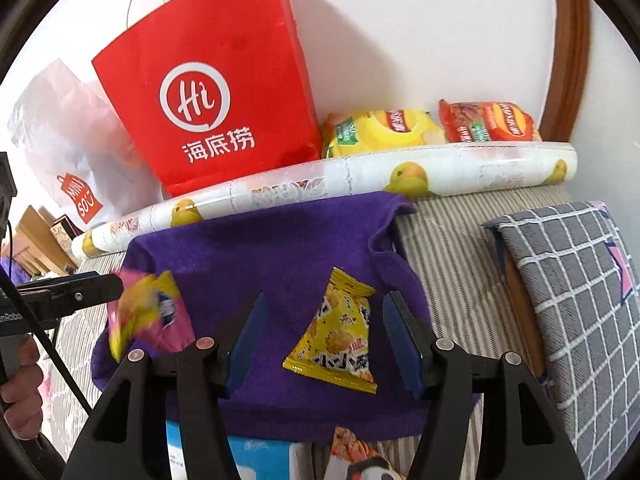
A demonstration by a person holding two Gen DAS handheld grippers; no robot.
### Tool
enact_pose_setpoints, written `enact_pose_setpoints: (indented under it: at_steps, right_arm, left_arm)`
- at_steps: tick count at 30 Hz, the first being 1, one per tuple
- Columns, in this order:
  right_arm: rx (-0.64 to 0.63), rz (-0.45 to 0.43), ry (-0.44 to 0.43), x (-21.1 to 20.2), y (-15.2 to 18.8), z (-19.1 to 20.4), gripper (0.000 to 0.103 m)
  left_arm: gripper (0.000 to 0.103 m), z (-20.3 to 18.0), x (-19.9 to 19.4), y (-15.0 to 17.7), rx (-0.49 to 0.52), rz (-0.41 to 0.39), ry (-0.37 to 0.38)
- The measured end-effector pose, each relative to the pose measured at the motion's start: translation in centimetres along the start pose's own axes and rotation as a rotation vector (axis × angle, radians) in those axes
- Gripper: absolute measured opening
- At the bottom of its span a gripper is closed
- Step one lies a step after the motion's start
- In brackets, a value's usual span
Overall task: Organize snacks
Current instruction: 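Lower the pink chip bag onto the purple towel and open the left gripper, then grasp the panda-print pink snack bag with the right gripper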
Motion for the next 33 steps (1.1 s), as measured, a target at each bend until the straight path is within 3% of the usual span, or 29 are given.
enact_pose_setpoints:
  at_steps: [21, 33]
  right_arm:
    - [-0.022, -0.053, 0.190, -7.4, 2.9, -0.5, 0.060]
    - [-0.003, 0.006, 0.169, -9.6, 7.1, -2.1, 0.060]
  left_arm:
    - [0.075, -1.9, -6.1, 0.5, 0.031, -0.114, 0.060]
    - [0.075, -3.3, -8.2, 1.0, 0.069, -0.164, 0.059]
Point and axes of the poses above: each gripper's, at about its wrist camera, not at the fingertips, and x roughly the way its jaws point, z to its left, y to its underside, the point moved 5 cm from there along x, roughly the way its jaws point, and after that the axes turned 14 degrees about -y, right-handed, at the moved point
